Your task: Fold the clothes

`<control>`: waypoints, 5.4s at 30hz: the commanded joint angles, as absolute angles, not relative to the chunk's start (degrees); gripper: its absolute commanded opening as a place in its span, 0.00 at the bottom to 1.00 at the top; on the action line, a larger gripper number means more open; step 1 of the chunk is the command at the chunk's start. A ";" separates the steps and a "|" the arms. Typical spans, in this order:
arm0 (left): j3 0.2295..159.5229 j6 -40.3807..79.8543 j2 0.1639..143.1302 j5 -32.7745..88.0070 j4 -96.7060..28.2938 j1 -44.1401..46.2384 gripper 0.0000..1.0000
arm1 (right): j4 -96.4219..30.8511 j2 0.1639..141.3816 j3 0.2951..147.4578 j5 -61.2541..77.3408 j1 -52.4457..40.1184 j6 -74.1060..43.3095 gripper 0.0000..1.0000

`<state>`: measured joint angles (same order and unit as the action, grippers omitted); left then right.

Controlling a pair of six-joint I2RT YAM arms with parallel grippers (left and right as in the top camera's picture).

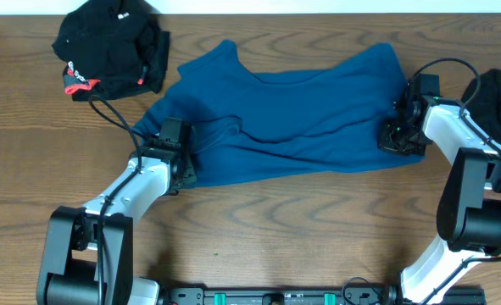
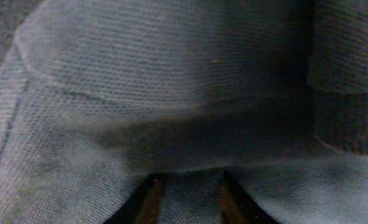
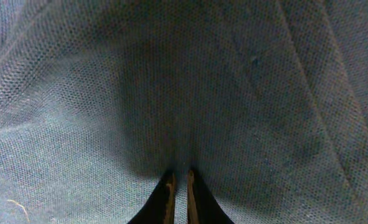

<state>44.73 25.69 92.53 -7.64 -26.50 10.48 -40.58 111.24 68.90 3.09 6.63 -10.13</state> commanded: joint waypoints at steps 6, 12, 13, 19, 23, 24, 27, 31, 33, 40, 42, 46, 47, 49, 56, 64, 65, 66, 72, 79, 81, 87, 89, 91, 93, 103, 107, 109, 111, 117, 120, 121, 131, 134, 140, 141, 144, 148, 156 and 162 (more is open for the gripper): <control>43.20 25.12 94.45 -9.78 -27.31 9.54 0.23 | -39.55 117.01 67.70 -2.31 8.43 -10.66 0.06; 42.48 23.27 94.45 -10.26 -29.15 9.54 0.23 | -40.14 117.01 67.70 -3.55 10.37 -10.63 0.06; 42.48 22.96 94.45 -10.50 -29.78 9.54 0.23 | -40.32 117.01 67.70 -4.43 10.52 -10.63 0.06; 42.48 23.00 94.45 -13.65 -34.48 9.54 0.23 | -41.19 117.01 67.72 -9.37 11.09 -10.74 0.09; 42.48 23.51 94.45 -13.82 -36.77 8.88 0.23 | -41.95 117.01 67.79 -12.58 11.22 -12.86 0.10; 42.50 24.16 94.45 -13.82 -37.34 8.45 0.23 | -42.48 117.01 67.88 -13.37 11.40 -12.88 0.10; 42.50 24.71 94.45 -13.76 -38.57 7.25 0.23 | -43.64 117.01 68.23 -14.57 12.01 -13.69 0.10; 42.65 24.99 94.41 -13.76 -38.92 6.76 0.23 | -44.95 116.88 68.51 -17.19 12.14 -16.19 0.11; 43.09 24.97 94.28 -13.76 -39.40 6.76 0.23 | -46.15 116.57 68.79 -18.87 12.14 -17.41 0.13; 45.01 24.95 92.68 -13.78 -41.98 6.76 0.23 | -51.37 113.45 70.54 -23.49 12.14 -24.69 0.10; 45.01 24.93 91.85 -13.78 -42.28 6.76 0.23 | -52.31 111.50 70.54 -24.73 12.08 -25.93 0.10; 45.04 24.91 89.80 -13.78 -42.81 6.76 0.24 | -53.32 107.31 70.54 -24.91 11.94 -26.39 0.12; 45.04 24.93 89.23 -13.78 -42.83 6.76 0.24 | -53.87 106.17 70.54 -25.12 11.94 -27.33 0.12; 45.04 24.91 87.79 -13.80 -42.83 6.76 0.24 | -54.89 104.36 70.54 -25.54 11.94 -29.52 0.13; 45.54 23.40 77.67 -13.76 -43.46 6.83 0.39 | -53.45 97.21 70.57 -23.33 11.55 -26.89 0.34; 52.64 14.61 65.69 -1.39 -41.10 7.79 0.65 | -44.62 90.41 71.83 11.29 9.41 -12.19 0.99; 54.78 14.41 65.39 -1.45 -41.32 8.40 0.70 | -44.58 90.35 72.64 12.80 9.23 -12.16 0.99; 56.84 13.85 65.43 -1.43 -41.56 8.99 0.73 | -44.62 90.35 73.58 14.17 8.93 -12.14 0.99; 71.55 7.60 71.57 -1.52 -41.74 12.10 0.90 | -44.49 90.74 81.30 10.94 4.73 -11.62 0.99; 86.46 4.36 89.27 -1.56 -41.47 12.08 0.98 | -46.13 96.18 92.47 9.47 3.73 -11.64 0.99; 90.87 4.25 94.94 -1.54 -41.12 11.84 0.98 | -46.30 98.35 94.65 9.50 3.66 -12.38 0.99; 103.79 4.03 109.56 -1.48 -40.93 10.85 0.98 | -46.19 105.10 97.84 14.24 3.27 -14.81 0.99; 107.79 3.25 113.73 -1.45 -41.34 10.79 0.98 | -46.00 107.02 98.37 14.17 2.76 -14.96 0.99; 111.28 2.72 117.27 -1.45 -41.78 10.79 0.98 | -45.91 108.42 98.89 13.02 2.39 -14.92 0.99; 114.67 2.20 120.75 -1.48 -41.98 10.76 0.98 | -45.82 109.73 99.46 12.19 2.04 -14.55 0.99; 118.32 1.96 131.63 -1.17 -36.75 8.38 0.98 | -46.46 113.97 99.70 10.09 1.63 -11.25 0.99; 118.32 1.93 134.50 -0.82 -35.97 7.86 0.98 | -47.22 114.02 99.70 9.65 1.41 -11.05 0.99; 118.32 1.98 135.63 -0.78 -35.57 7.57 0.99 | -47.88 114.02 99.70 9.63 1.37 -11.03 0.99; 118.30 2.31 136.53 -0.34 -35.40 7.27 0.99 | -48.86 114.02 99.70 9.61 1.37 -11.00 0.99; 118.30 4.34 138.72 -0.36 -35.70 6.63 0.99 | -50.87 114.02 99.70 9.23 1.37 -10.61 0.99; 118.30 5.87 139.28 -0.38 -35.70 6.39 0.99 | -51.72 114.02 99.70 9.21 1.37 -10.57 0.99; 118.30 6.50 139.44 -0.36 -35.68 6.31 0.99 | -51.99 114.02 99.70 9.21 1.37 -10.55 0.99; 118.30 10.50 142.12 2.61 -35.51 6.00 0.99 | -53.65 114.02 99.70 9.17 1.37 -9.26 0.99; 118.30 10.63 142.12 2.61 -35.22 6.00 0.99 | -53.78 114.02 99.70 9.02 1.37 -9.13 0.99; 118.26 10.85 142.65 2.85 -35.42 6.00 0.95 | -53.39 114.02 99.70 7.68 1.37 -9.15 0.99; 118.26 10.85 142.76 3.09 -35.42 6.00 0.93 | -53.39 114.02 99.70 7.40 1.37 -9.13 0.99; 118.26 10.85 143.09 3.36 -35.44 6.00 0.78 | -53.63 114.02 99.70 6.96 1.37 -9.13 0.99; 118.24 10.85 143.20 3.49 -35.44 6.00 0.59 | -53.60 114.02 99.70 6.85 1.39 -9.15 0.99; 118.24 10.81 143.20 3.46 -35.40 6.00 0.31 | -50.94 114.48 99.70 6.87 1.48 -9.85 0.99; 118.24 10.81 143.20 3.46 -35.70 6.00 0.25 | -45.45 118.76 99.70 7.09 1.83 -13.17 0.99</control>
